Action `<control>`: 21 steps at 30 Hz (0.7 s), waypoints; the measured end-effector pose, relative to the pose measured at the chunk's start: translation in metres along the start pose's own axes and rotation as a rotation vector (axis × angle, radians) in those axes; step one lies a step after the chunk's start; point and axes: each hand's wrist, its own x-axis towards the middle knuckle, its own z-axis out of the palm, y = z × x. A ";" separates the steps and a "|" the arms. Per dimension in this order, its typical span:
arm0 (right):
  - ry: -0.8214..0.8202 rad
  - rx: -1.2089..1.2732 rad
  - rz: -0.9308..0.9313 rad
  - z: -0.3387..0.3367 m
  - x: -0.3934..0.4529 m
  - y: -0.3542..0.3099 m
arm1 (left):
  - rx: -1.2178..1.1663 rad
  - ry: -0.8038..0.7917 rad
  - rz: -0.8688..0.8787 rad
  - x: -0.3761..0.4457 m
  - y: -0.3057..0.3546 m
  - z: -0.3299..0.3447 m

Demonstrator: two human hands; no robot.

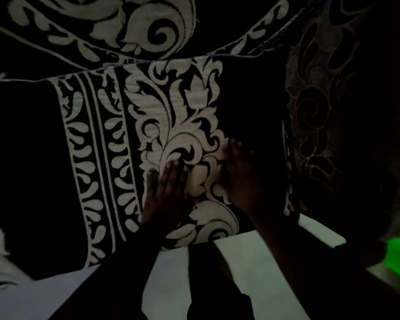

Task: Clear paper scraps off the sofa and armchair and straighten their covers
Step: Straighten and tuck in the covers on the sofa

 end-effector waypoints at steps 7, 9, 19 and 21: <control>-0.066 0.013 -0.031 0.036 -0.042 -0.072 | 0.030 0.012 -0.011 -0.044 -0.018 0.016; -0.085 0.027 0.067 0.034 -0.050 -0.054 | 0.022 -0.004 -0.002 -0.046 -0.020 0.014; -0.232 0.649 0.340 -0.062 -0.046 -0.107 | -0.646 -0.340 -0.322 -0.039 -0.029 -0.079; -0.200 0.888 0.432 -0.106 -0.040 -0.137 | -0.745 -0.311 -0.413 -0.039 -0.039 -0.129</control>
